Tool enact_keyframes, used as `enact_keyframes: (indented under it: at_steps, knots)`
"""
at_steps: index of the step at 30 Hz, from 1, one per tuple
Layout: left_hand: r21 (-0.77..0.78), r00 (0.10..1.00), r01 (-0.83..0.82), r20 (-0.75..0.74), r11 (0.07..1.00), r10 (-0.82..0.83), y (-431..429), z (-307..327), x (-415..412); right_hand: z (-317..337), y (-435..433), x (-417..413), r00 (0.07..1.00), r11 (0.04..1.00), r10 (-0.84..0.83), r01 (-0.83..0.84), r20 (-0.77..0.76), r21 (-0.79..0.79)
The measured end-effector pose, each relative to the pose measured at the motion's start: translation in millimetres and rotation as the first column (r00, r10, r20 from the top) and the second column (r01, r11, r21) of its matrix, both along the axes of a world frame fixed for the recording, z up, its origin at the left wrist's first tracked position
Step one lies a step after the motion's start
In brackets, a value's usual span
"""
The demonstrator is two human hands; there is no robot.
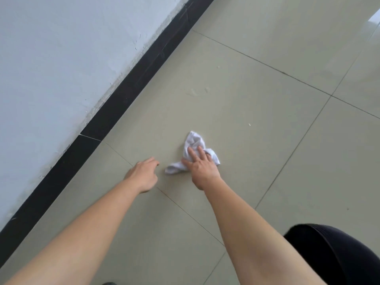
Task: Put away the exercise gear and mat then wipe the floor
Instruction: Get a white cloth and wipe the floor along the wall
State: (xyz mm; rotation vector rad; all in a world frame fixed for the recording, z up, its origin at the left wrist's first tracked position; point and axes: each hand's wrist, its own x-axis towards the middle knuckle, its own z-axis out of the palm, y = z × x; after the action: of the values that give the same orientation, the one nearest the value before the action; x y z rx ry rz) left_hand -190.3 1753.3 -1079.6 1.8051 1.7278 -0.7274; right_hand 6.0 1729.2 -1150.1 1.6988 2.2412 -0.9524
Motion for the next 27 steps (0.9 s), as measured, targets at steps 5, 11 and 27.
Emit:
enact_keyframes:
  at_steps: [5,11,27]
  knots:
    - [0.069,0.997,0.073,0.022,0.995,-0.075,51,33,35,1,28,54,0.916,0.919,-0.395,0.393,0.071,0.040]
    - [0.087,0.985,0.164,0.042,0.983,-0.168,131,7,51,-23,65,102,0.721,0.731,-0.682,0.678,0.119,0.080]
    - [-0.169,0.994,0.080,-0.056,0.982,-0.090,166,-40,54,-1,89,132,0.961,0.972,-0.229,0.234,0.155,-0.017]
